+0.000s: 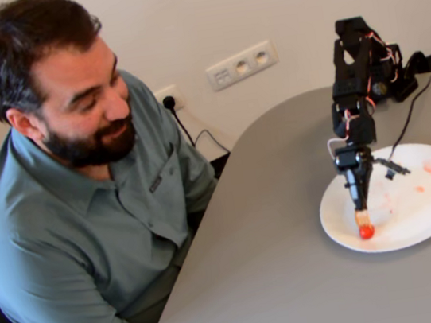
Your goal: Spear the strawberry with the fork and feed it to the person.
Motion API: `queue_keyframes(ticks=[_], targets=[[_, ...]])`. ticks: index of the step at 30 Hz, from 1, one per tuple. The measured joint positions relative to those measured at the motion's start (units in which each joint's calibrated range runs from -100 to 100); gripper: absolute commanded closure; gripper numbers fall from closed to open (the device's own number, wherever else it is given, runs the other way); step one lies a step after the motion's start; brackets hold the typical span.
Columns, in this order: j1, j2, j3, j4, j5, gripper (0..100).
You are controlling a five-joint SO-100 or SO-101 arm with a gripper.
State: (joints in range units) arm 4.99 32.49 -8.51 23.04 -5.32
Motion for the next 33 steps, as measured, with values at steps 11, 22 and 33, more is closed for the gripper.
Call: queue_keyframes(ticks=[11, 22, 33], targets=[[0.0, 0.3, -1.2, 1.8, 0.0, 98], [0.3, -10.0, -7.1, 16.3, 0.0, 98], [0.4, -45.8, 9.6, 25.7, 6.4, 98]])
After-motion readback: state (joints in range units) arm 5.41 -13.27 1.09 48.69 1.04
